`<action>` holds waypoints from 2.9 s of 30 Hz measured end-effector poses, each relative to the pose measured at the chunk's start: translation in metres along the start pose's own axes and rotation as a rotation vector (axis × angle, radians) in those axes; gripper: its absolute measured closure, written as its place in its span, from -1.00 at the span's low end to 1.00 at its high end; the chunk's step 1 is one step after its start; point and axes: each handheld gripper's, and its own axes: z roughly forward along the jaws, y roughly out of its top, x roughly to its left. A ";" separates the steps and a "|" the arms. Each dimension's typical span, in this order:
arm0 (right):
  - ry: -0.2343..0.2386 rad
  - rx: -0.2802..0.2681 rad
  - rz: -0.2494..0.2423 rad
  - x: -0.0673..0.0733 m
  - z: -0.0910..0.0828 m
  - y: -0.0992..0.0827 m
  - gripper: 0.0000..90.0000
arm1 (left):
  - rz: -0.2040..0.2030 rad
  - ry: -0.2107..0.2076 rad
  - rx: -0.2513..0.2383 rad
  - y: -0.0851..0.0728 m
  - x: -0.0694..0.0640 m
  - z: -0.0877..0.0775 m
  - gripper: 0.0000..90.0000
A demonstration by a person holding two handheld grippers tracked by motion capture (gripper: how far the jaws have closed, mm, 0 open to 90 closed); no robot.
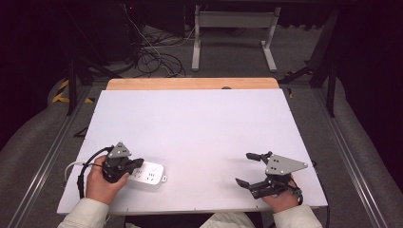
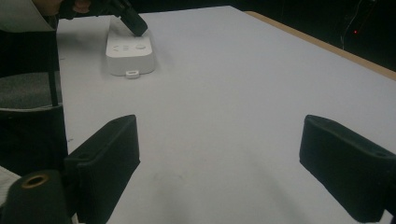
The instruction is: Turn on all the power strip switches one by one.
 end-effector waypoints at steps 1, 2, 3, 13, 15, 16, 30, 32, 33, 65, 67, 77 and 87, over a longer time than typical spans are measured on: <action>-0.001 0.002 -0.001 0.000 0.000 0.000 -0.72 | 0.003 -0.002 -0.001 0.000 0.000 0.000 1.00; 0.000 0.003 -0.002 0.000 0.000 0.000 -0.72 | 0.003 -0.002 -0.001 0.000 0.000 0.000 1.00; 0.000 0.003 -0.002 0.000 0.000 0.000 -0.72 | 0.000 -0.007 -0.002 0.000 0.000 0.001 1.00; -0.002 0.002 -0.001 0.000 0.000 0.000 -0.72 | -0.012 -0.005 -0.012 -0.002 0.000 0.002 1.00; -0.002 0.002 -0.001 0.000 0.000 0.000 -0.72 | 0.004 0.008 -0.009 -0.001 -0.001 0.002 1.00; -0.002 0.003 -0.001 0.000 0.000 0.000 -0.72 | 0.003 0.009 -0.007 -0.001 -0.001 0.002 1.00; -0.003 0.005 0.004 0.000 0.001 0.000 -0.72 | 0.005 0.020 0.000 -0.001 -0.003 0.003 1.00; -0.005 0.005 0.007 -0.001 0.001 -0.001 -0.72 | 0.005 0.023 0.007 -0.001 -0.003 0.003 1.00; -0.005 0.005 0.007 -0.001 0.001 -0.001 -0.72 | 0.008 0.029 0.007 0.000 -0.003 0.003 1.00; -0.001 0.001 0.001 0.000 0.000 0.000 -0.72 | 0.074 0.010 -0.020 0.018 -0.039 0.009 1.00; -0.001 0.000 0.001 0.000 0.000 0.000 -0.72 | 0.073 0.007 -0.011 0.018 -0.039 0.010 1.00; -0.002 -0.002 -0.002 0.000 0.000 0.000 -0.72 | 0.063 -0.001 0.001 0.016 -0.039 0.014 1.00; -0.001 0.000 -0.003 0.000 0.000 0.000 -0.72 | 0.088 0.007 0.015 0.017 -0.041 0.015 1.00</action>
